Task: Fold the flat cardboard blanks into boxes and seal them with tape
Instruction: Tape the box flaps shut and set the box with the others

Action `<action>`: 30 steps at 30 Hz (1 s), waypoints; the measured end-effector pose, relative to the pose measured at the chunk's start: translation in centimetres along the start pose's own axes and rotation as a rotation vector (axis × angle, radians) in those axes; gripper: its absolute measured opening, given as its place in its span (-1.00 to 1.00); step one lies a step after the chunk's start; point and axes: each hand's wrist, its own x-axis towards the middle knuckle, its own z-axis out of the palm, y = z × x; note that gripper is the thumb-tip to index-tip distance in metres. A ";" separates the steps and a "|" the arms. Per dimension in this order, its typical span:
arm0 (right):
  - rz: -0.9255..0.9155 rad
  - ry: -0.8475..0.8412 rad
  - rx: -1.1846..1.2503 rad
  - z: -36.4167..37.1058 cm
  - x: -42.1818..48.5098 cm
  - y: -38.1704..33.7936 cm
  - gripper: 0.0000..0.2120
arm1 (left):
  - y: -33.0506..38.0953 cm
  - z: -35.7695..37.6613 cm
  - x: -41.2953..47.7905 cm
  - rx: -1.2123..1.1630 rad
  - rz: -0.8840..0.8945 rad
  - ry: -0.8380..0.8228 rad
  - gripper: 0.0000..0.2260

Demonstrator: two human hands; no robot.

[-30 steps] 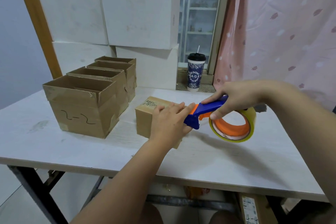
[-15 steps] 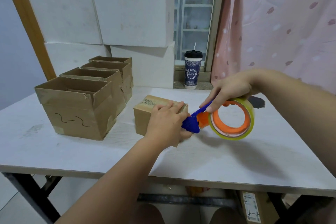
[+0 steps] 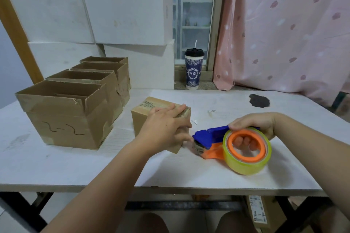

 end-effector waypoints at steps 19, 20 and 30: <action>-0.084 0.410 0.332 -0.7 1.3 0.5 -0.64 | 0.9 0.8 0.0 0.053 -0.112 0.125 -0.56; -0.088 0.419 0.326 -0.6 1.4 0.4 -0.62 | 1.0 0.7 0.0 0.054 -0.113 0.136 -0.57; -0.189 0.581 -0.007 1.1 1.7 -0.2 -0.69 | 1.2 1.0 0.1 0.053 -0.099 0.154 -0.69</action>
